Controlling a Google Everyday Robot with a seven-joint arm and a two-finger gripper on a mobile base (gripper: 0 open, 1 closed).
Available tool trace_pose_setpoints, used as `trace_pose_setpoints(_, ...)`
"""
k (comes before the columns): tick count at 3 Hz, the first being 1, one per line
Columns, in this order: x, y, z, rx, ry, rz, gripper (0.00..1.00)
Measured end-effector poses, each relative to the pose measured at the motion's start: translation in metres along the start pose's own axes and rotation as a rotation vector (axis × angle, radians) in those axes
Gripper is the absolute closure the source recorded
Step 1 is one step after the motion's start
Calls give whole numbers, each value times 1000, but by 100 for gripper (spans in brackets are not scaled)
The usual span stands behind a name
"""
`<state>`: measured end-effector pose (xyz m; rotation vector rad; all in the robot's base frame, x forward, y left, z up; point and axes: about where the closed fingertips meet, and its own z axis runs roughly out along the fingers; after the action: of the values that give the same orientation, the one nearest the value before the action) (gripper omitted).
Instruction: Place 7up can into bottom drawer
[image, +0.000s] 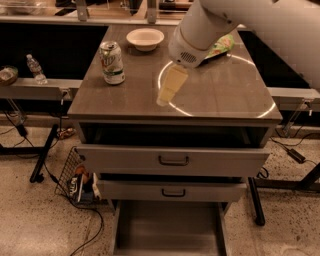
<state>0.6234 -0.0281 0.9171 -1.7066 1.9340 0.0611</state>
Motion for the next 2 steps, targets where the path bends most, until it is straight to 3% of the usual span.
trace_pose_setpoints(1, -25, -24, 37, 15, -126, 45, 0)
trace_pose_setpoints(2, -73, -51, 85, -25, -281, 97, 0)
